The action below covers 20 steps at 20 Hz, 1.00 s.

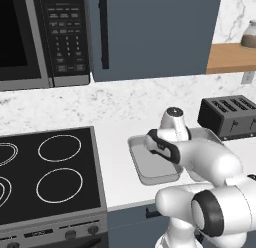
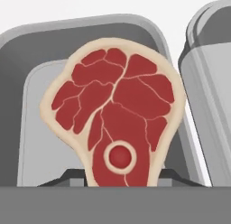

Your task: Place one squash and one steak in each tupperware on the nearby counter, to pack two identical lunches.

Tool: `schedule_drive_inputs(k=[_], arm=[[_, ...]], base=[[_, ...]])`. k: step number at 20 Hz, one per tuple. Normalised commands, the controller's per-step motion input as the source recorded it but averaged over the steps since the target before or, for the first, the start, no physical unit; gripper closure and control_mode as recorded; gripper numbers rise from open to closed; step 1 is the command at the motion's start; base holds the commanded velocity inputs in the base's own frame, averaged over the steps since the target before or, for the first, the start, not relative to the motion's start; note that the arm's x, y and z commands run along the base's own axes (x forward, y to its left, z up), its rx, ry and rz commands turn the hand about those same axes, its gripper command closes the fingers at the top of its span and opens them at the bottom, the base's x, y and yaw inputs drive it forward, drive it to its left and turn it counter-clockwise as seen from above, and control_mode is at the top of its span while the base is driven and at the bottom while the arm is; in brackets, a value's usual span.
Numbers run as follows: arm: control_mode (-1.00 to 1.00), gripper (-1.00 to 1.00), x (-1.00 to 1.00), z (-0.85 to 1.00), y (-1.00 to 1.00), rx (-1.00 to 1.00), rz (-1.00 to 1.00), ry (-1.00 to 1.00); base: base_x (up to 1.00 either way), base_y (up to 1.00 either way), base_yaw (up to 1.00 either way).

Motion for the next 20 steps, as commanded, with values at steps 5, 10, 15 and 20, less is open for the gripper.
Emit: schedule_drive_inputs(k=[5,10,15,20], arm=[[-1.0,1.0,0.15,-0.27,0.01,0.0,0.01,0.0],[-1.0,-1.0,0.01,-0.13,0.01,0.0,0.0,0.0],[-1.0,-1.0,-0.01,0.0,0.01,0.0,0.0,0.0],[-1.0,-1.0,-0.15,0.0,0.0,0.0,-0.01,0.0]], base=[[0.0,0.0,0.0],[0.0,0.0,0.0],[0.0,0.0,0.0],[0.0,0.0,0.0]])
